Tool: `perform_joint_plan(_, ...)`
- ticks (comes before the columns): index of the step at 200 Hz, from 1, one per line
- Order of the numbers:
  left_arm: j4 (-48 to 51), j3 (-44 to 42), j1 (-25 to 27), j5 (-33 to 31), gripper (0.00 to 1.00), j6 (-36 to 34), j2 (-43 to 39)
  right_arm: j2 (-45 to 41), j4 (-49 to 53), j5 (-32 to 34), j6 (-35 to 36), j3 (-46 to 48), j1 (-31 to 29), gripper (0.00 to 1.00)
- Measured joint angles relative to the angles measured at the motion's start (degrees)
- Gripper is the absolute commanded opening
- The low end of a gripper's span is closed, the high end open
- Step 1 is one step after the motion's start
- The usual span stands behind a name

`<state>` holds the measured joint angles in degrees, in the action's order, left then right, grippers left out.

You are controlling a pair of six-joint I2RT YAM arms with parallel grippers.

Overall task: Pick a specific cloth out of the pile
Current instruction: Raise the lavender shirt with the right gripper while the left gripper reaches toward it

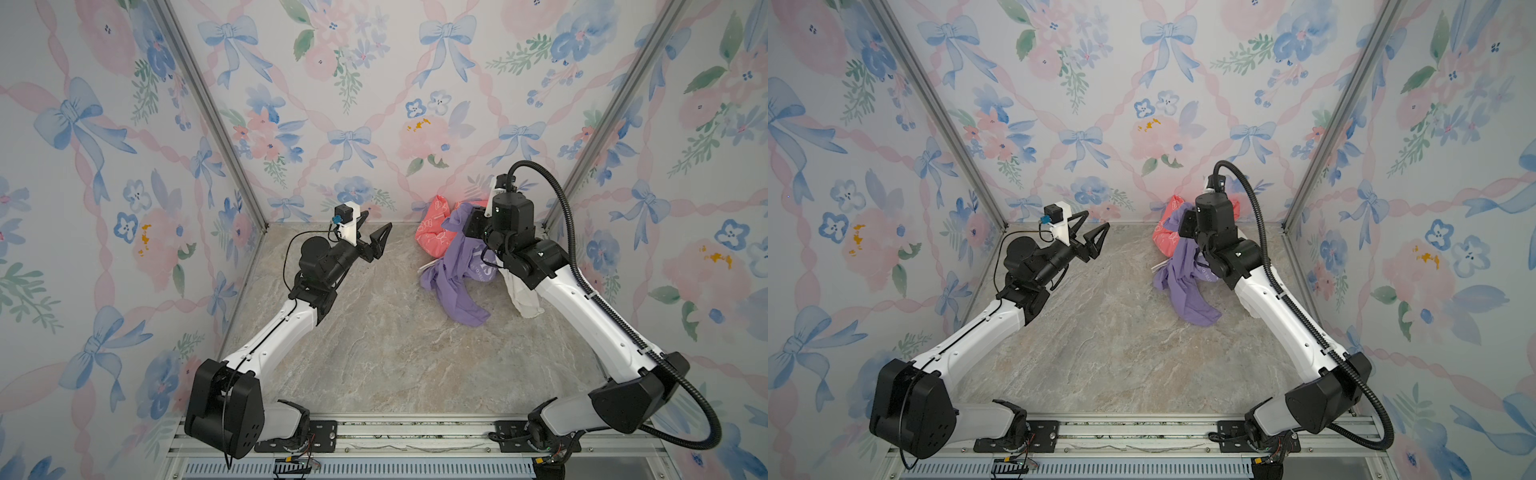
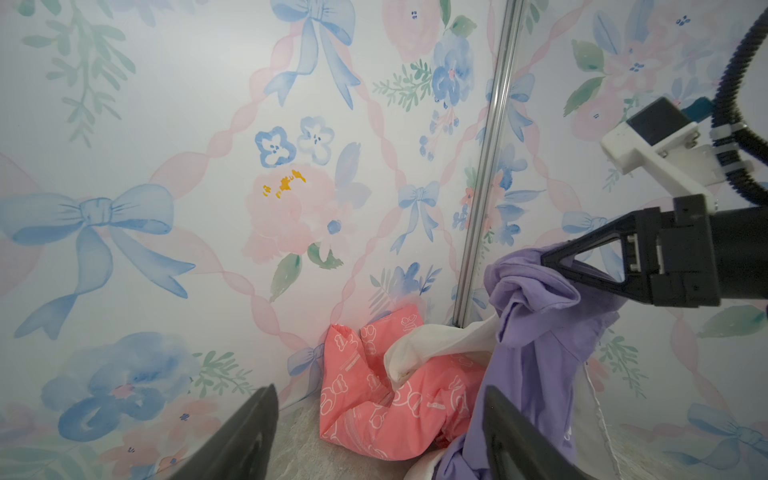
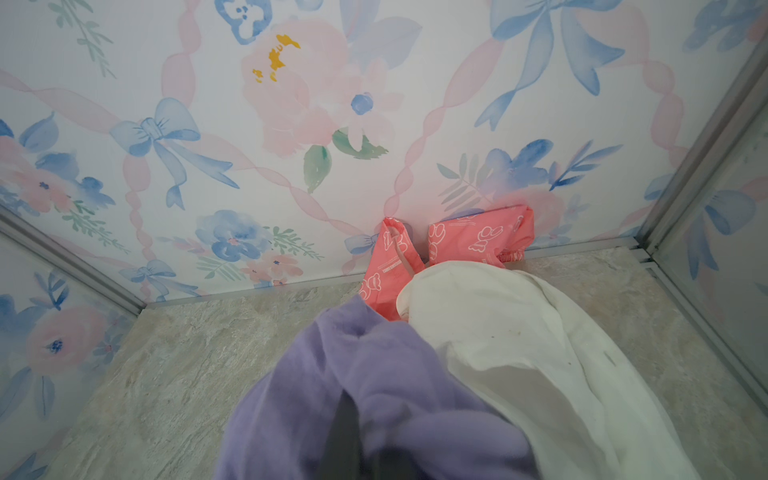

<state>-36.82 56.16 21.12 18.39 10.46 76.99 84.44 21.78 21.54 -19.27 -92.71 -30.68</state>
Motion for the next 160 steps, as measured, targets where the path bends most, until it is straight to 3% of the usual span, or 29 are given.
perform_joint_plan(54, -0.35, 1.81, 3.06, 2.51, 0.71, -2.45, 3.56, 0.02, 0.74, -0.55, 7.32, -0.31, -4.28, 0.0)
perform_joint_plan(160, -0.37, 10.23, 11.21, 6.23, 0.65, -5.4, 14.36, 0.22, 1.16, -4.66, 8.41, -0.31, -5.46, 0.0)
